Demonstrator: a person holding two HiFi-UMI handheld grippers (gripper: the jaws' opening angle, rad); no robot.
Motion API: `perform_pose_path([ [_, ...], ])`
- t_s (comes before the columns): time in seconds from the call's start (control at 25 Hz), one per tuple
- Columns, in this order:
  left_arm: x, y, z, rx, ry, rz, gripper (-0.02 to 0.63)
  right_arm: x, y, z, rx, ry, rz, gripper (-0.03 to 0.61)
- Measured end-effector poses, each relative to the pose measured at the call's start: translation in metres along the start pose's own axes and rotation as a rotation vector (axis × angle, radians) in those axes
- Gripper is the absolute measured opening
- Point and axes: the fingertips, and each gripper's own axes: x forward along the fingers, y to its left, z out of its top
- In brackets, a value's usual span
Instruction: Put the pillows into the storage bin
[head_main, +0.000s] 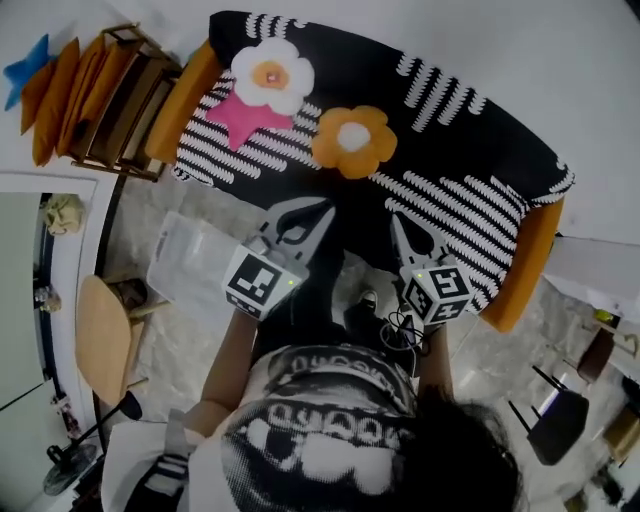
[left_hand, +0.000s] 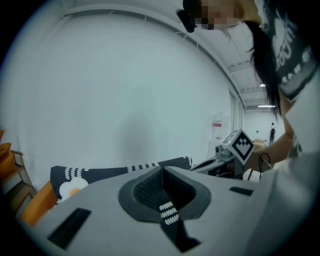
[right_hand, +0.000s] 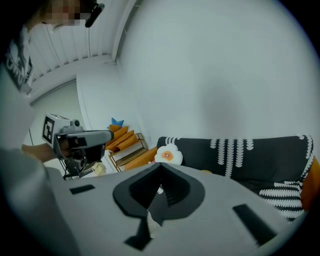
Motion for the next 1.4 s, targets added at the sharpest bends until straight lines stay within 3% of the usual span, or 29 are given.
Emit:
perform_pose_path([
  [0.36, 0.025, 0.083, -0.056, -0.011, 0.117, -0.127, 0.01, 0.102, -0.035, -0.03, 0.132, 0.135, -0.084, 0.008],
  [0.76, 0.075, 0.123, -0.089, 0.005, 0.123, -0.25, 0.011, 0.179, -0.097, -0.077, 0.24, 0.272, -0.148, 0.012],
  [1.0, 0.11, 0.141, -0.121, -0.001, 0.143, -0.244, 0.011, 0.221, -0.142, -0.131, 0.339, 0.379, -0.141, 0.028],
  [1.28, 0.157, 0.152, -0.171, -0.031, 0.167, -0.176, 0.011, 0.274, -0.197, -0.209, 0.429, 0.49, -0.116, 0.082],
  [1.4, 0.176, 0.156, -0.192, -0.052, 0.189, -0.146, 0.011, 0.296, -0.217, -0.245, 0.494, 0.535, -0.109, 0.148],
])
